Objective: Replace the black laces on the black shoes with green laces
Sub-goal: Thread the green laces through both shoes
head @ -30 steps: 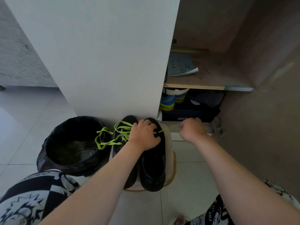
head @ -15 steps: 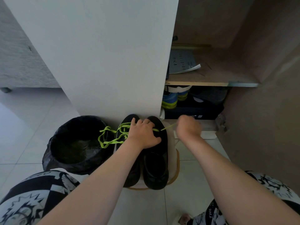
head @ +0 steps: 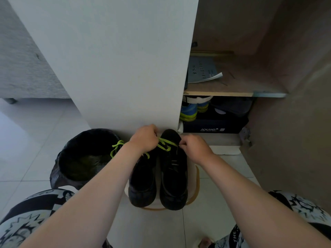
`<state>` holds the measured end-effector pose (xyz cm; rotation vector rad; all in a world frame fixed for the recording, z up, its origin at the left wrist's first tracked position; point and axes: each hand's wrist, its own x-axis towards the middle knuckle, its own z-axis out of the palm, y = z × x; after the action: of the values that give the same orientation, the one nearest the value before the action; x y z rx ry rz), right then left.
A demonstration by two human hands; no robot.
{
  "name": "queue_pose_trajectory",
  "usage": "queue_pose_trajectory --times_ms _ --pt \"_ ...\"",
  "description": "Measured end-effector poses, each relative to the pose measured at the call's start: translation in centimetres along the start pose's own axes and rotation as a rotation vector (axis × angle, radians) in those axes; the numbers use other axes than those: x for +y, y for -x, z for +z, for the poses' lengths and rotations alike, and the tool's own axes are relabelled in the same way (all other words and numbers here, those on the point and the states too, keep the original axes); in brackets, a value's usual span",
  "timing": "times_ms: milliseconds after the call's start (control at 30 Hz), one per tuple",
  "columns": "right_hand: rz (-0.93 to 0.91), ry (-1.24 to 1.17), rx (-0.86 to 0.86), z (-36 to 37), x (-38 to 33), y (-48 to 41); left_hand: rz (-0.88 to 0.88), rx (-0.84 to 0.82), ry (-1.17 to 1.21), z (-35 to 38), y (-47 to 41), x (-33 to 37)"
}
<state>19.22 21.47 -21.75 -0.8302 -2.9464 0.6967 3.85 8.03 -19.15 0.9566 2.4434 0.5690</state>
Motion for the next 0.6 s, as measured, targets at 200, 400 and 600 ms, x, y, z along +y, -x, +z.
queue_pose_trajectory --times_ms 200,400,600 --pt "0.405 -0.201 0.136 0.2 0.9 -0.6 0.012 -0.147 -0.059 -0.1 1.4 -1.4" --pt "0.355 -0.313 0.112 -0.1 0.5 -0.1 0.135 0.075 -0.245 1.4 1.9 1.7" --pt "0.492 -0.41 0.092 -0.2 0.1 -0.5 0.078 0.025 -0.392 4.2 2.4 2.3"
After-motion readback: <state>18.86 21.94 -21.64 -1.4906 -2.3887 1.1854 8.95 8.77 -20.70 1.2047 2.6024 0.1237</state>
